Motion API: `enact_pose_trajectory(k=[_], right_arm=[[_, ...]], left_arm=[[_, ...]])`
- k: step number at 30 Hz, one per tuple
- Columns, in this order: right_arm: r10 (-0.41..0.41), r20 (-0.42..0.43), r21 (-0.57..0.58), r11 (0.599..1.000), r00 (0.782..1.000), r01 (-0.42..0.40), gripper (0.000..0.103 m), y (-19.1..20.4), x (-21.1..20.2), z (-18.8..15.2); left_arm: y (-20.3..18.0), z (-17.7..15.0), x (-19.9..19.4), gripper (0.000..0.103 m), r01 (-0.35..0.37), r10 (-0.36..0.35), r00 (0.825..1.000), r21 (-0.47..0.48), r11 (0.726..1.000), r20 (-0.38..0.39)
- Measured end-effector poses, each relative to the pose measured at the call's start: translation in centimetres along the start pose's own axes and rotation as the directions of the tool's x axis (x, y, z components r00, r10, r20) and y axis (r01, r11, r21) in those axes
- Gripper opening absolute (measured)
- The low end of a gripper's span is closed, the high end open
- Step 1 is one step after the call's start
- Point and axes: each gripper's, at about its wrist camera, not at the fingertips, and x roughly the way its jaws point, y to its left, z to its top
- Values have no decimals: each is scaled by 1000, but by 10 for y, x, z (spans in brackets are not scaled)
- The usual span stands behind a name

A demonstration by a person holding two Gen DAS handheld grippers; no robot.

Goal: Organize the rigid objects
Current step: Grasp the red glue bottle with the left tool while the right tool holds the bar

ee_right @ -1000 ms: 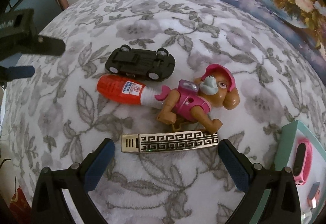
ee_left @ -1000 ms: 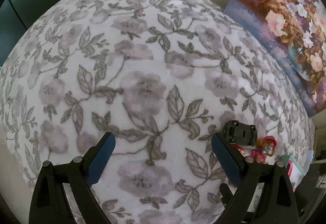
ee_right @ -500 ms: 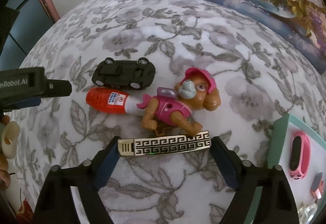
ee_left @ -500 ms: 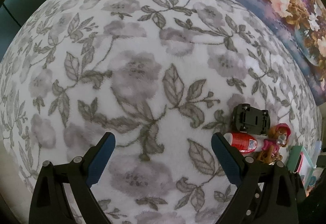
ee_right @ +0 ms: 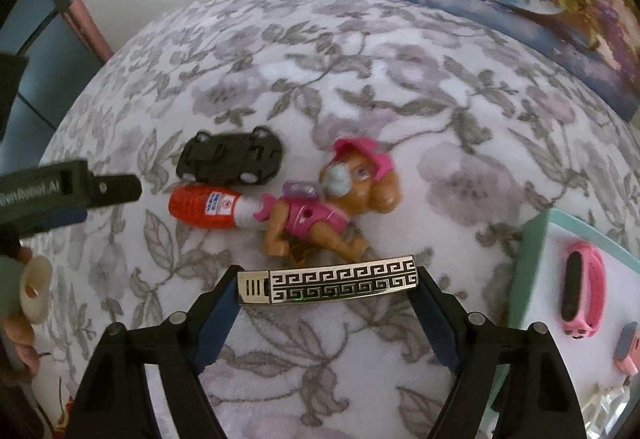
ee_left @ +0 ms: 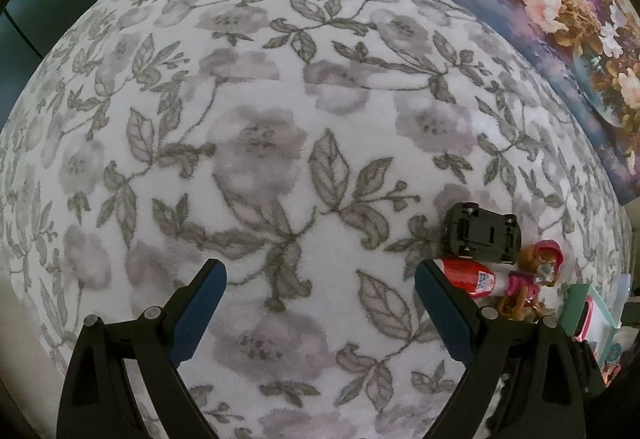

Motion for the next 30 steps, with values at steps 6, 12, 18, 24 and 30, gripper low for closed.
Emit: enact_pose_trajectory(k=[6,12,18,24,30], right_arm=[[-4,-1,103,995,1000,4,84,-26,-15,0],[-11,37,197,980,999,4,84,-51,-36,2],[-10,63,231,973,998,-5,84,-65,-48,2],[-3,66,246,969,998,-13,84,-73,-48,2],[0,73,262,965,997,-19,84,-79,-50,-1]], left_arm=[[-10,-1,-3,95,-3,3,1000,14,1000,6],[-34,-6,-3,95,15,-15,1000,57,998,3],[-68,-14,7,95,14,-15,1000,126,992,5],[-101,-23,15,95,41,-45,999,154,987,19],[-128,-31,22,95,56,-64,997,188,980,36]])
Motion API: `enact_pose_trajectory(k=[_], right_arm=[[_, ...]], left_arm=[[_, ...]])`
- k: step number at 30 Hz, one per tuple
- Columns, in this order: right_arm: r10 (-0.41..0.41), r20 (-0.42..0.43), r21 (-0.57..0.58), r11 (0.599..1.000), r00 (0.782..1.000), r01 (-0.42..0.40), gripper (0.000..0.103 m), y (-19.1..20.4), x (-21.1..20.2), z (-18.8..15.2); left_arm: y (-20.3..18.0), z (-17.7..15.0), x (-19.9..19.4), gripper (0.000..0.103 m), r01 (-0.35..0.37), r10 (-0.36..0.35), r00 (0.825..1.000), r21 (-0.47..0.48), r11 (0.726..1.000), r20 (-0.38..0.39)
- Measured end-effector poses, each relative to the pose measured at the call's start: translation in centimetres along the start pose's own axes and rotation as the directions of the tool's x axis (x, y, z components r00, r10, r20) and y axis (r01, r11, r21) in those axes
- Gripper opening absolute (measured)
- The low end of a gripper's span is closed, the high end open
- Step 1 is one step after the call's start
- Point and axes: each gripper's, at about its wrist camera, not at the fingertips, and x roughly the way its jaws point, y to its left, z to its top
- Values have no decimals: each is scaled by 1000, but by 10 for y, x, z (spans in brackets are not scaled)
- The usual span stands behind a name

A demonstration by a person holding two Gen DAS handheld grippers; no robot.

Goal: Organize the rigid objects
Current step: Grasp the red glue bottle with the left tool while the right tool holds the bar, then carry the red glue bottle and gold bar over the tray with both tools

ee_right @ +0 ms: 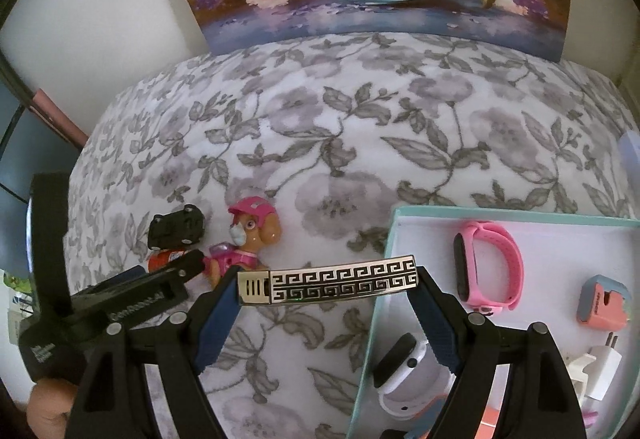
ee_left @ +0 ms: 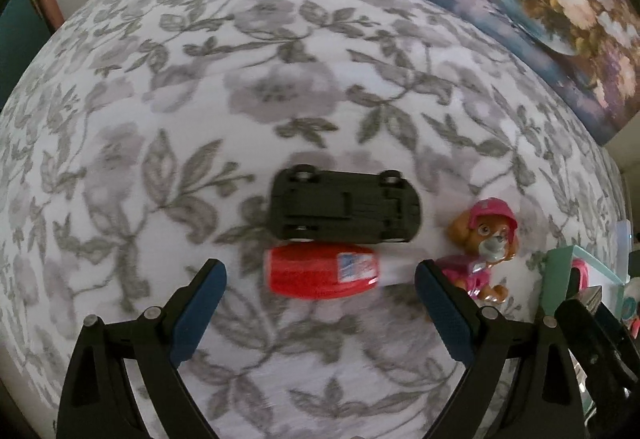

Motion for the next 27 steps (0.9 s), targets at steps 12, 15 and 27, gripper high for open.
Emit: enact_pose_trajectory(k=[12,15,27], right_arm=[[5,-4,35,999,1000,-5,84,-10,-1,-1],[4,-7,39,999,1000,-4,84,-12,-1,-1],[-12,-15,11,1000,1000,12,84,-8,-7,-5]], left_arm=[[-25,0,19,95,-42,41,999,31,999,15],[-15,2,22,95,-19,19,1000,8,1000,19],[1,-1,7,79,-12,12,1000,11,1000,22]])
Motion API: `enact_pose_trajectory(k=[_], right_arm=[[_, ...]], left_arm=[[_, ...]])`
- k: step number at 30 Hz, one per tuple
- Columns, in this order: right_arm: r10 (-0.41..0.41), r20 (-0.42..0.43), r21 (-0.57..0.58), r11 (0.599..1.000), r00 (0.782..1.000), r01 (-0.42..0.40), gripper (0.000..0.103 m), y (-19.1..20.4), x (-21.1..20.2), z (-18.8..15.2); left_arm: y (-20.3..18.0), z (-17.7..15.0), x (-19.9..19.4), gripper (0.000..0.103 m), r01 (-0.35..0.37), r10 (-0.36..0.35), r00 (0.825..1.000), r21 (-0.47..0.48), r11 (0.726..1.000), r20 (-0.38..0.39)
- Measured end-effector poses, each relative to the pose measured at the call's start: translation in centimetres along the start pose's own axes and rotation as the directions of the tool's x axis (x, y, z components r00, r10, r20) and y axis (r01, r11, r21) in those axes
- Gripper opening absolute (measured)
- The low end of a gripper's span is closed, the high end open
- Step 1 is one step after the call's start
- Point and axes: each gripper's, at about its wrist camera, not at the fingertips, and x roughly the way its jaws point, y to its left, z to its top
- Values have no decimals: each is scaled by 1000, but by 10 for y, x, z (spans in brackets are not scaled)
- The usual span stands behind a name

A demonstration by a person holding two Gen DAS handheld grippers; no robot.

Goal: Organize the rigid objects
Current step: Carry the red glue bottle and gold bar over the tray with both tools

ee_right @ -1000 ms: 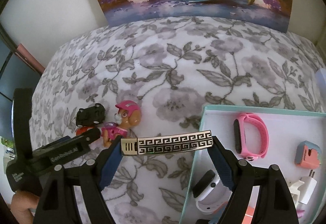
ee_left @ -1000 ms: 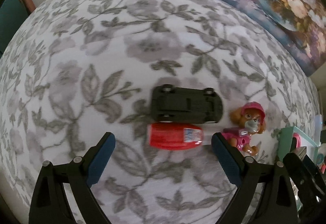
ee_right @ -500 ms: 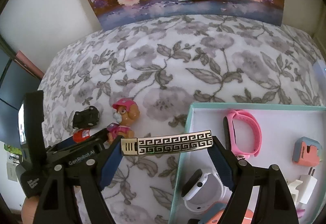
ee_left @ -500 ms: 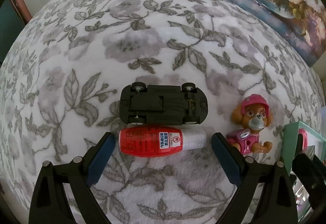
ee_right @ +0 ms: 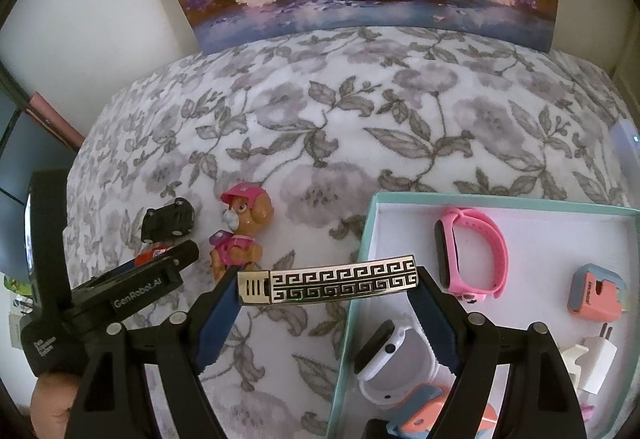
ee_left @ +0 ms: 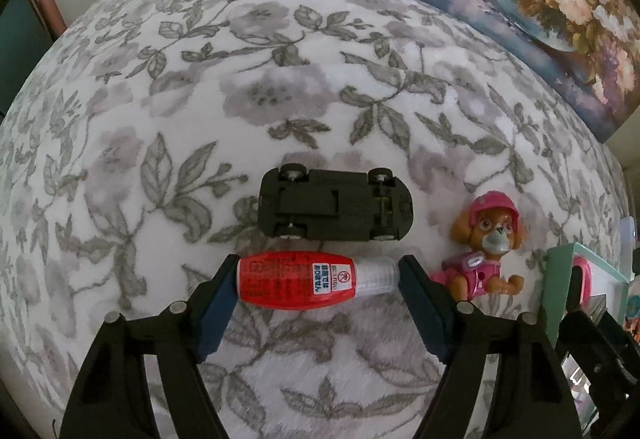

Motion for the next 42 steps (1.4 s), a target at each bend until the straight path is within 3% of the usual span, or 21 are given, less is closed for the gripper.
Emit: enact_pose_trajectory(k=[11,17,25,31,42], right_arm=[[-32,7,-9,999,999,32,84,-6,-34,-25],[-51,25,50,998,998,50,84,-25,-58,-47],[-158,39,151,977,987,151,84,-75,-86,-75],[-233,20,220,950,972,223,84,-118,-96,-93],[-252,-62,288,922,966,259,84,-168,-85,-109]], left_arm=[[20,-24,-63,79,14,-15,998,20,1000,63],[-9,-42,-102,79,44,-58,991,112,993,120],[-66,-75,-139,79,101,-146,977,269,958,154],[-109,-97,-143,79,156,-206,973,363,919,105],[-161,-126,-131,79,214,-247,969,446,869,15]])
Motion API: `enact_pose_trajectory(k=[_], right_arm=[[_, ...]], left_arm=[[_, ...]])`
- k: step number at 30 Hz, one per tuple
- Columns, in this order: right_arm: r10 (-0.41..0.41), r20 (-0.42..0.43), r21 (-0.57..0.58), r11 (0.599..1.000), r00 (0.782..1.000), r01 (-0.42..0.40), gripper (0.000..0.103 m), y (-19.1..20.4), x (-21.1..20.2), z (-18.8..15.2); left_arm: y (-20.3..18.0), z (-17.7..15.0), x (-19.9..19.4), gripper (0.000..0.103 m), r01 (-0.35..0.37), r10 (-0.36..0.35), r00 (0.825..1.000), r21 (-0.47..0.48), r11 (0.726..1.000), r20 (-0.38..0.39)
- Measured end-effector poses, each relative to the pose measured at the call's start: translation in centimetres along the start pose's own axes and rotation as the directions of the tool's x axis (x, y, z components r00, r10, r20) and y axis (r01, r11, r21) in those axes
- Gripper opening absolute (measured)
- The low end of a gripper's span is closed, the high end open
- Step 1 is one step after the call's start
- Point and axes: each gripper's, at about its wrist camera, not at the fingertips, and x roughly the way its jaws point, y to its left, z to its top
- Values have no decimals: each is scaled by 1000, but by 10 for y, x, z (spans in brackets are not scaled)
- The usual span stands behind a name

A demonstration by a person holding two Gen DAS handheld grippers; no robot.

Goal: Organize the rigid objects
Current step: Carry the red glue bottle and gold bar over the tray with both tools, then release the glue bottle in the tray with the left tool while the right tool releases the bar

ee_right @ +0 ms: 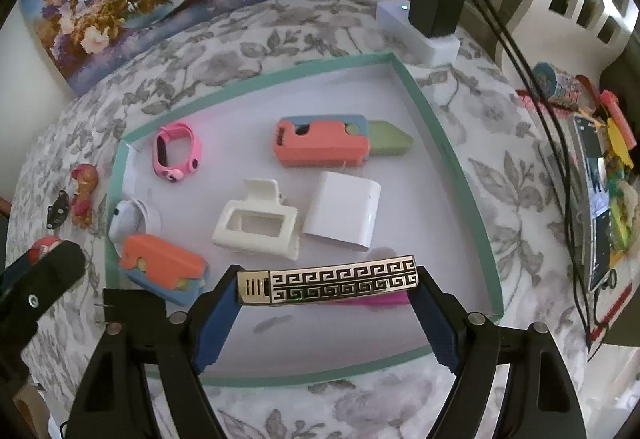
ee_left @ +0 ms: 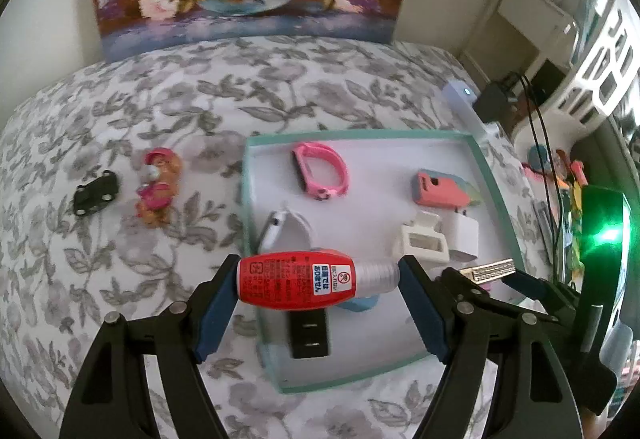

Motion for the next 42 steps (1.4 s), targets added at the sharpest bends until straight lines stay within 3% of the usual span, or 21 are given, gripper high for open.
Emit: enact_pose_trajectory(k=[10,20,24,32,38,42], right_arm=[[-2,-39,-7,1000,999,1,84,-5,12,-2],[-6,-52,-33,999,999,4,85,0,17,-2],[-6,-47,-30,1000,999,4,89,0,17,-3],[4,2,-15,1000,1000,-4,103,0,9,-1],[21,38,2,1000,999,-21,103,1,5,1],[36,52,15,999,998,-37,103,3,3,2]], left_arm=[[-23,-4,16,79,-5,8,999,57,998,-46],[-13,-2,13,80,-40,42,998,40,998,-48],[0,1,9,90,-69,69,997,7,998,-33],[34,6,8,90,-136,134,990,-84,987,-31],[65,7,5,99,-180,178,984,-172,969,-24],[91,6,3,99,-225,224,974,-233,946,-31]])
